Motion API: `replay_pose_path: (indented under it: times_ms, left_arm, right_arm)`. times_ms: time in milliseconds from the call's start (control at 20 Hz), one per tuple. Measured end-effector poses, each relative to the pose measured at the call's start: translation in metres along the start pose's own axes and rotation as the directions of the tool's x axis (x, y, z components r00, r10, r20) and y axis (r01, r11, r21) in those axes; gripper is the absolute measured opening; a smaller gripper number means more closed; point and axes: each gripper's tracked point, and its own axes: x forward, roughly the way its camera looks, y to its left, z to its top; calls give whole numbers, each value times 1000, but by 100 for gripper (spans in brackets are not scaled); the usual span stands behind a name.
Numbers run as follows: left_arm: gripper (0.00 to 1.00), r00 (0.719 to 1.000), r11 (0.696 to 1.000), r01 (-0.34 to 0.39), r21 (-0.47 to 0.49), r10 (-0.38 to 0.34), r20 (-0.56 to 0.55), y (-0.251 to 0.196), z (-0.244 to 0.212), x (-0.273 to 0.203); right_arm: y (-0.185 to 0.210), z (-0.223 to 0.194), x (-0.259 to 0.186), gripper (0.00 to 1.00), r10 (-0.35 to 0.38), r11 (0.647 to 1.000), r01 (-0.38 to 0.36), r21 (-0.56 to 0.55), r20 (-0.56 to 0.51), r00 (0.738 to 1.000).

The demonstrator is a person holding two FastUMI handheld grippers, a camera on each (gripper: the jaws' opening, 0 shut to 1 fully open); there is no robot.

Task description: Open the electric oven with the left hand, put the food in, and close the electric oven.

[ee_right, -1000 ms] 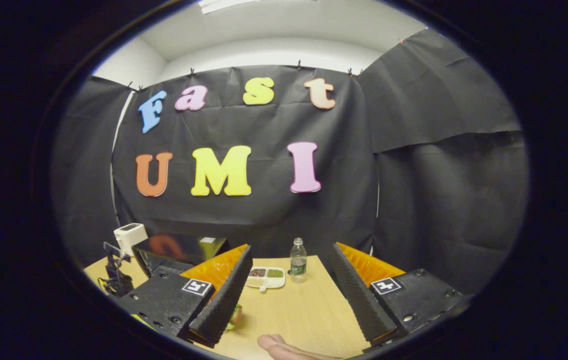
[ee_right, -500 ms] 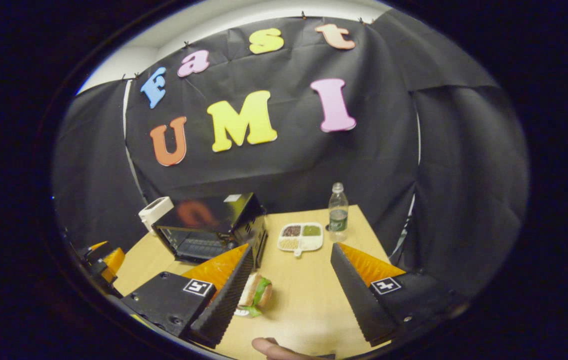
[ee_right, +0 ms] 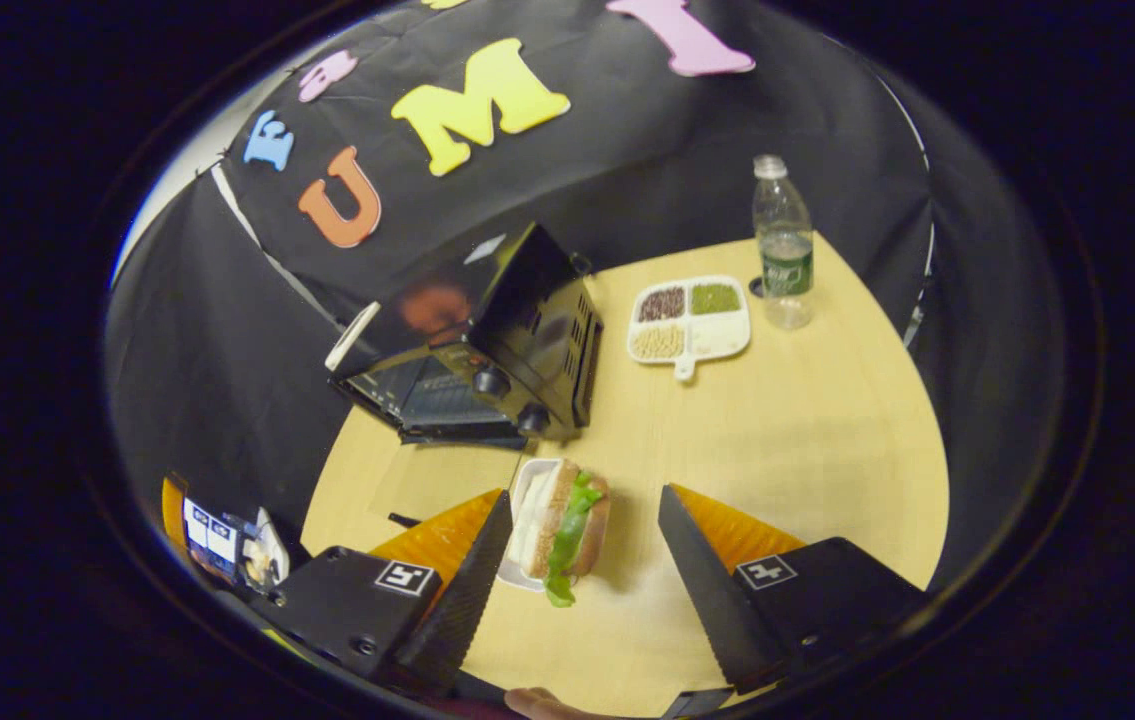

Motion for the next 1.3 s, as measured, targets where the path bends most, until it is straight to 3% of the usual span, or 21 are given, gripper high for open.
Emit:
replay_pose_path:
  times_ms: [250, 450, 500, 550, 600, 650, 700, 750, 800, 850, 900, 1050, 1250, 1300]
  left_arm:
    - [94, 1000, 1000, -24, 4, 24, -12, 2, -12, 0]
    - [94, 1000, 1000, -29, 4, 29, -11, -1, -14, 3]
    - [94, 1000, 1000, -28, 6, 28, -14, -2, -15, 5]
    - [94, 999, 1000, -23, 11, 23, -24, -3, -19, 6]
    - [94, 999, 1000, -21, 18, 22, -33, -4, -22, 7]
    - [94, 999, 1000, -21, 24, 22, -38, -4, -24, 7]
    - [94, 999, 999, -19, 27, 20, -45, -5, -26, 8]
    - [94, 998, 999, -16, 27, 17, -52, -5, -29, 9]
    - [94, 998, 1000, -11, 25, 13, -58, -6, -30, 9]
    - [94, 998, 1000, -6, 19, 7, -63, -7, -33, 8]
    - [94, 997, 1000, -1, 11, 2, -71, -9, -35, 8]
    - [94, 996, 1000, 21, -8, -22, -84, -12, -41, 6]
    - [94, 997, 999, 35, -6, -35, -70, -9, -38, -2]
    - [94, 998, 999, 36, -8, -36, -59, -6, -36, -5]
  right_arm:
    - [8, -12, 27, 86, 95, 995, -91, 37, -131, 987]
    - [11, -27, 42, 80, 163, 984, -142, 105, -233, 959]
    - [9, -27, 46, 66, 170, 982, -144, 120, -241, 956]
    - [8, -29, 49, 78, 172, 979, -136, 154, -251, 952]
    - [10, -30, 52, 64, 194, 970, -146, 192, -256, 947]
    - [15, -33, 56, 75, 228, 959, -167, 230, -270, 935]
    - [17, -36, 57, 60, 253, 946, -176, 271, -284, 925]
    - [19, -37, 60, 72, 268, 937, -178, 301, -290, 919]
    - [17, -39, 63, 69, 271, 933, -175, 315, -293, 917]
    - [15, -38, 63, 65, 273, 928, -174, 330, -283, 919]
    - [16, -37, 66, 39, 269, 922, -169, 349, -264, 926]
    - [26, -40, 54, 32, 265, 921, -172, 350, -237, 935]
    - [47, -37, 26, 31, 244, 930, -188, 315, -151, 958]
    - [52, -39, 19, 40, 237, 932, -188, 310, -129, 963]
